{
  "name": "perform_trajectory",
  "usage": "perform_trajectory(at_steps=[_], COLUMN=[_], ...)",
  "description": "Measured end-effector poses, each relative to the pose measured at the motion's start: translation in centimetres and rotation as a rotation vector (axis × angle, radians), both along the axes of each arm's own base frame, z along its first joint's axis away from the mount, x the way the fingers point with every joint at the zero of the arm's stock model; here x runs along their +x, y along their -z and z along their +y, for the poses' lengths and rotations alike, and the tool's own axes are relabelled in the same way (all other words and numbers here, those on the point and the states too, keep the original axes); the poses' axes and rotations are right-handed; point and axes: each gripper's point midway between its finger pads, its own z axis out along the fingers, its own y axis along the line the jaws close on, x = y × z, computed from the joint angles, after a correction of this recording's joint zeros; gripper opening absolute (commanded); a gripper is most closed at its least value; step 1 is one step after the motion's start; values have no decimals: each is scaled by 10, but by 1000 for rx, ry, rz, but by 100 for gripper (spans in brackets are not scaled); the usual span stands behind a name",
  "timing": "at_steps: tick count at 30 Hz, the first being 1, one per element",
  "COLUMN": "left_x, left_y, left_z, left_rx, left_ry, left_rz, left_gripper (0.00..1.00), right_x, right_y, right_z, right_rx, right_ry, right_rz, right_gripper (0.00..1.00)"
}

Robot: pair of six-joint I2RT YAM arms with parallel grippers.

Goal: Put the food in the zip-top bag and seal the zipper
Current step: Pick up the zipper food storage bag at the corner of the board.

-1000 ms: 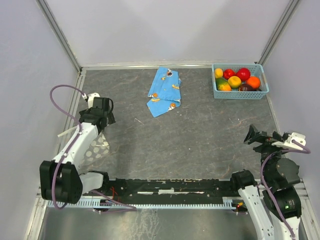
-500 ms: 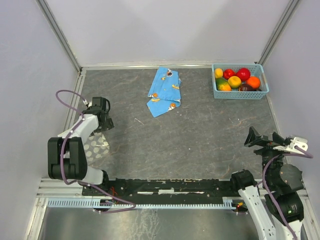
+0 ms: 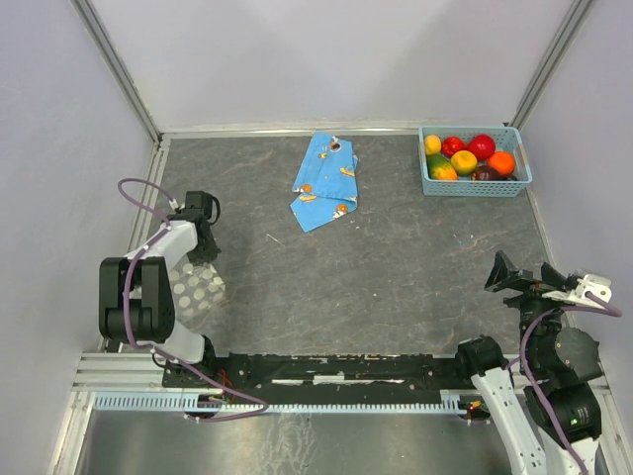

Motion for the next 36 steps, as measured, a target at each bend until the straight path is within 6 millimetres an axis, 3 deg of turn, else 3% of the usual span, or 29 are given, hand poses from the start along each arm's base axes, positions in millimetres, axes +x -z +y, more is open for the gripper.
perform_trajectory(at_steps=[3,10,14,17,21,31,36], left_x=[1,8,13,15,18,26,32], left_y=[-1,-22,-38,-49,-66,-109,-122], left_z=[-4,-18,-37,-59,-97,-176,-210], left_rx=[-20,-74,-100,-115,-140,-204,-241], left_ry=[9,55,128,215,345,579,693], left_rz=[-7,-89,-148,-185,-234,-413,-510], left_gripper=[3,3,3,3,3,3,3], right_x=[0,0,0,3,12,44,65], right_y=[0,-1,-15,-26,-25,-2,23], right_z=[0,4,10,20,35,79,107], right_rx=[1,1,-2,-2,10,47,81], right_ry=[-2,-25,-58,-110,-177,-355,-458], right_rz=[0,16,23,27,60,201,300], right_gripper=[99,99,99,99,99,99,99])
